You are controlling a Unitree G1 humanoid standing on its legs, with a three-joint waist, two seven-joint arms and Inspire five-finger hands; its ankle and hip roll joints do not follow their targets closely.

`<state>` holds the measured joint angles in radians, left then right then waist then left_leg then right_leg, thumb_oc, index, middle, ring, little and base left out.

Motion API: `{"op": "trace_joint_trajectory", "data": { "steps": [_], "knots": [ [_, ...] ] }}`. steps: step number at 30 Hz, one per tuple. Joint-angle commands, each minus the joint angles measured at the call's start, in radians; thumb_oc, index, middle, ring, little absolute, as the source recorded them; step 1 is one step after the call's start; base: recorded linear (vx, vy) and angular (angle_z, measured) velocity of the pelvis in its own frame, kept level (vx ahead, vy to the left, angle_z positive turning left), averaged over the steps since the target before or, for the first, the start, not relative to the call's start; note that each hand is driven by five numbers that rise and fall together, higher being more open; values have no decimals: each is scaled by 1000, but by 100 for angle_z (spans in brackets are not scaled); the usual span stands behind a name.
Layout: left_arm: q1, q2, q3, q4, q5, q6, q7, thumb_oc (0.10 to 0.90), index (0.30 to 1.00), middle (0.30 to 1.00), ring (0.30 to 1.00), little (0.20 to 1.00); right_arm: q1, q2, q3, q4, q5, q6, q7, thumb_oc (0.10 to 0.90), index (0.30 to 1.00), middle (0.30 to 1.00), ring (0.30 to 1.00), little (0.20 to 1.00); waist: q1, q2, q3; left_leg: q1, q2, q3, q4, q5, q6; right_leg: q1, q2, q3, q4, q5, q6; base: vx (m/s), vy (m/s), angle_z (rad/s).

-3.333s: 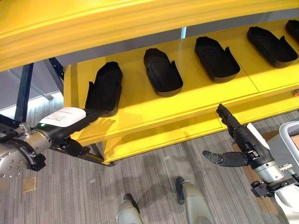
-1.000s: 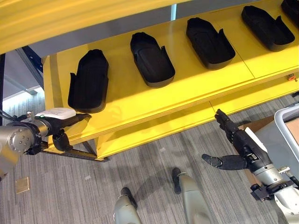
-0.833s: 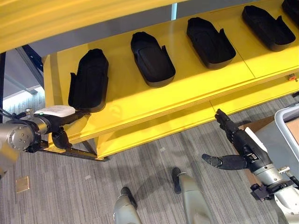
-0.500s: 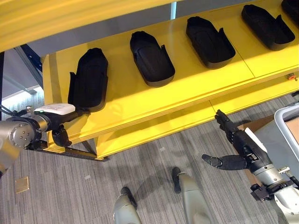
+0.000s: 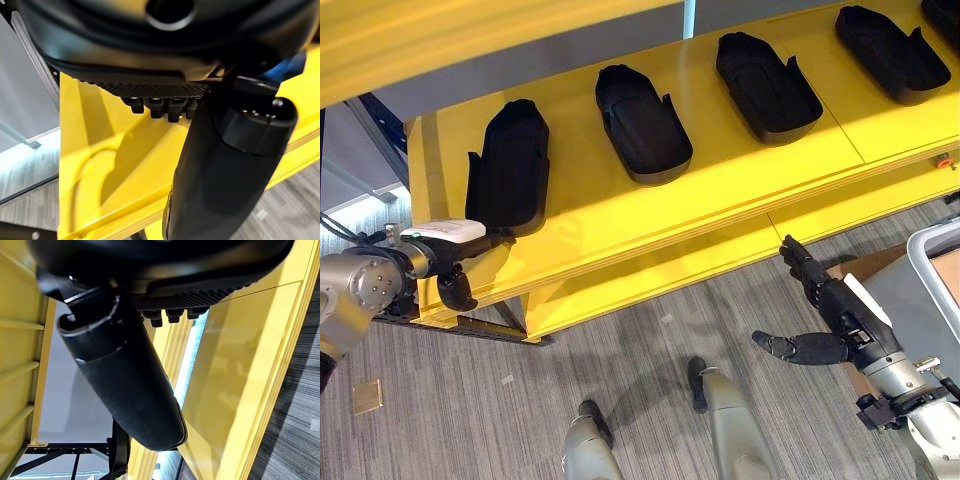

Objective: Move parts from the plastic box to the shelf.

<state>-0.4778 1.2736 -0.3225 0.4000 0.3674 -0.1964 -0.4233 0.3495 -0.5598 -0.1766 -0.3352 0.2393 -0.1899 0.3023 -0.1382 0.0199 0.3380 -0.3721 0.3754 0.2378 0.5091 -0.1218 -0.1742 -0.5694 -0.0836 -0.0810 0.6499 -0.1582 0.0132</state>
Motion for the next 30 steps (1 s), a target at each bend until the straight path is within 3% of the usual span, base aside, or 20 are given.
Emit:
{"op": "trace_joint_trajectory", "data": {
  "steps": [1, 30],
  "knots": [
    [-109, 32, 46, -19, 4, 16, 68, 900, 1000, 1000, 1000, 1000, -47, -21, -60, -80, 79, -83, -1, 900, 1000, 1000, 1000, 1000, -27, 0, -48, -58, 23, -40, 9, 51, 57, 58, -54, 23, 9, 7, 82, 0, 0, 0],
    [-144, 27, 36, -23, -10, 11, 84, 900, 1000, 1000, 1000, 1000, -39, -18, -57, -81, 81, -87, 4, 900, 1000, 1000, 1000, 1000, -30, 1, -51, -63, 26, -39, 13, 53, 57, 52, -51, 23, 9, 7, 80, 0, 0, 0]
  ]
}}
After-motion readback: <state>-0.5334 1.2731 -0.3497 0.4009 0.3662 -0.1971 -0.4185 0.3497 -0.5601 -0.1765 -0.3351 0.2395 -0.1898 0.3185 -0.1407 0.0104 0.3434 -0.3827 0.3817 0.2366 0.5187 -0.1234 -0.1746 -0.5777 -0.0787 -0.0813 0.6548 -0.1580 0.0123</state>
